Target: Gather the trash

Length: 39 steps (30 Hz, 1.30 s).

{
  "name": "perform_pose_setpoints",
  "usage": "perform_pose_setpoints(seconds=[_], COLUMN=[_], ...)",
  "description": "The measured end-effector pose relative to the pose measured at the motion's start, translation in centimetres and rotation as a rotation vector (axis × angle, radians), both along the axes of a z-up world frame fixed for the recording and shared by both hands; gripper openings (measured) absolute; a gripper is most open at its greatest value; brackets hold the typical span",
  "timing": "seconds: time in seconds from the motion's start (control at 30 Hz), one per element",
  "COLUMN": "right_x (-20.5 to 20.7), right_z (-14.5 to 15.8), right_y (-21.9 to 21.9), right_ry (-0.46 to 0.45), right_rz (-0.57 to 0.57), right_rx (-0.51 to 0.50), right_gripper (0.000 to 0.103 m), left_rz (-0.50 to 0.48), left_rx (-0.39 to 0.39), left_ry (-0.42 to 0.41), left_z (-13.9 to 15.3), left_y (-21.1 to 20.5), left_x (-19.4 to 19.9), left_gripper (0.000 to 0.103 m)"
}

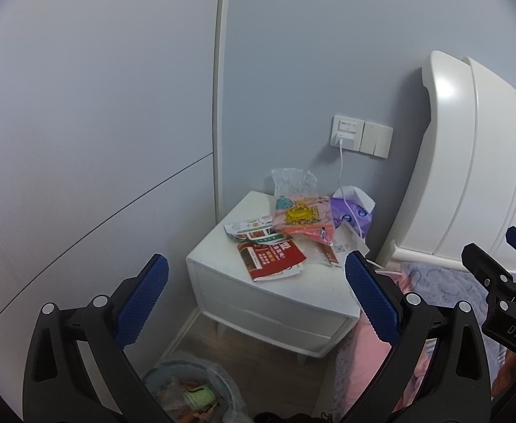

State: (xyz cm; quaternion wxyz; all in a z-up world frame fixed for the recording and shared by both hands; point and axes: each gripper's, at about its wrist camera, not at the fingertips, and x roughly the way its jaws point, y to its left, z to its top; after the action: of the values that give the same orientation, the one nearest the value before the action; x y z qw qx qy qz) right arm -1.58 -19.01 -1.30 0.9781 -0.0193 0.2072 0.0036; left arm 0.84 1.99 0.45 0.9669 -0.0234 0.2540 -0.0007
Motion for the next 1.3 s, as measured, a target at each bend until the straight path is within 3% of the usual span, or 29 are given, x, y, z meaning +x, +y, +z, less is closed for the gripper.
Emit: perform_pose_setpoints(seconds=[0.47,0.67,0.8,1.03,1.3], right_x=[3.3,6.4,9.3,15.5,21.9], right_z=[-0.6,-1.7,-2.7,-5.4,-8.1], right_y=[0.8,-0.3,-0.8,-0.7,-0.8], right_ry=[0.006,0.065,0.109,0.207,0.294], right_rz=[0.027,0.032,0.046,0.09,0.107], right_rx=[-0.013,0.023,0.055,0.103,0.156], right_gripper=[0.096,0.096,0.096,0.096,0.096], left_rz=[-0.009,-0.052,-0.072,-0.159,-0.328], left_rx=[0.066,0.131,0.115,0.197,0.268], left_ry=[0.0,0.038,0.07,0.074,0.084], left_z=[-0.5,-3.1,-4.9,-7.5,-10.2], left_y=[-0.5,-0.8,-0.8,-2.7,-5.5], left_x=[2.9,5.5,7.9,13.4,18.6], left_gripper=[0.097,0.098,0.097,0.097,0.097])
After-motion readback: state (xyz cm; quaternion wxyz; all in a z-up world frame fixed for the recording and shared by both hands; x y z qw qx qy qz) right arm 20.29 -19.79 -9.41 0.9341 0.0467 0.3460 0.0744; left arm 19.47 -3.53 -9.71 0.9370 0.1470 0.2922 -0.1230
